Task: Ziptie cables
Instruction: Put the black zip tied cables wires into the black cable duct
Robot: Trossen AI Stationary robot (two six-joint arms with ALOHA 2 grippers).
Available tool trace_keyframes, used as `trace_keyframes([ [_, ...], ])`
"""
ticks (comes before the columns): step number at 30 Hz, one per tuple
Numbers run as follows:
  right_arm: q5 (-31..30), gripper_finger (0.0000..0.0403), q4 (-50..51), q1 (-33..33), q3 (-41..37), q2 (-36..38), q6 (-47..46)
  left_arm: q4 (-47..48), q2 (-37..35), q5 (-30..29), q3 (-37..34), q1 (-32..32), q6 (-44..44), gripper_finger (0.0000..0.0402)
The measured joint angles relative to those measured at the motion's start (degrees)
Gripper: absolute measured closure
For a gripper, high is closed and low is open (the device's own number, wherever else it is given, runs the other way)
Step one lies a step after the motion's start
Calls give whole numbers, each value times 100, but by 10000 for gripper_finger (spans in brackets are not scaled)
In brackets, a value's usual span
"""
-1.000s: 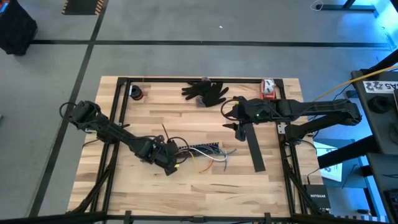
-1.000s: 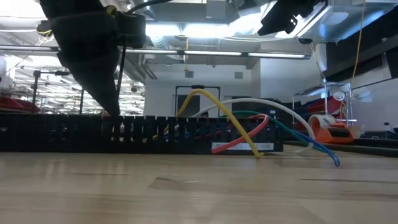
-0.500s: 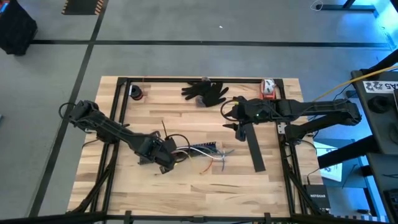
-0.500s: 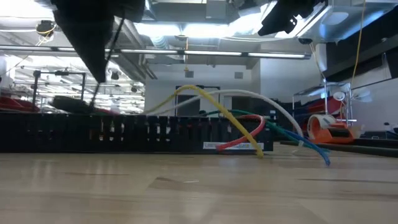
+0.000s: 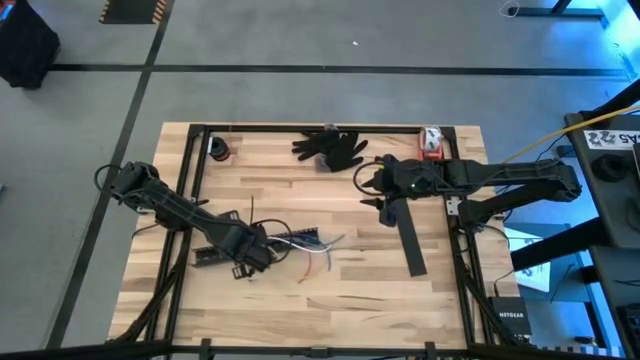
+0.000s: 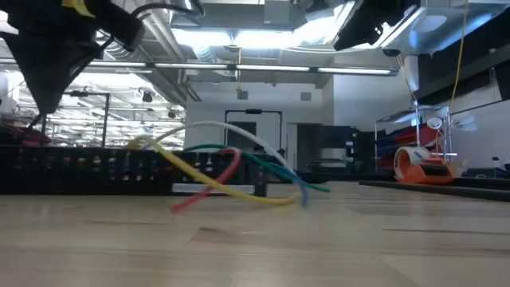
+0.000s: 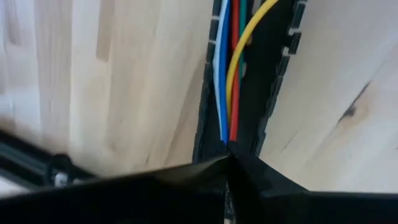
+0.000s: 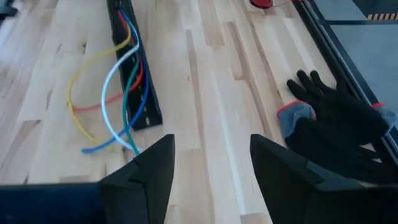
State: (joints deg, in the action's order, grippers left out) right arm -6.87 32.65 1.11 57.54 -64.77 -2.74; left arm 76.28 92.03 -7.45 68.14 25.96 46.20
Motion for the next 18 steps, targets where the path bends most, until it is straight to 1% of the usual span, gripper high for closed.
trace_keyframes([
  [3,-9,201,106,2,0,0,-8,214,0,218,-28,80,-158,401],
  [8,-11,201,93,2,0,0,-76,375,0,236,-220,349,-264,402],
  [12,-15,201,91,1,0,0,-138,447,0,242,-416,604,-116,402],
  [14,-15,201,90,2,0,0,-154,511,0,347,-481,751,-20,401],
  [18,-15,201,83,2,0,0,-194,801,0,387,-618,1021,291,401],
])
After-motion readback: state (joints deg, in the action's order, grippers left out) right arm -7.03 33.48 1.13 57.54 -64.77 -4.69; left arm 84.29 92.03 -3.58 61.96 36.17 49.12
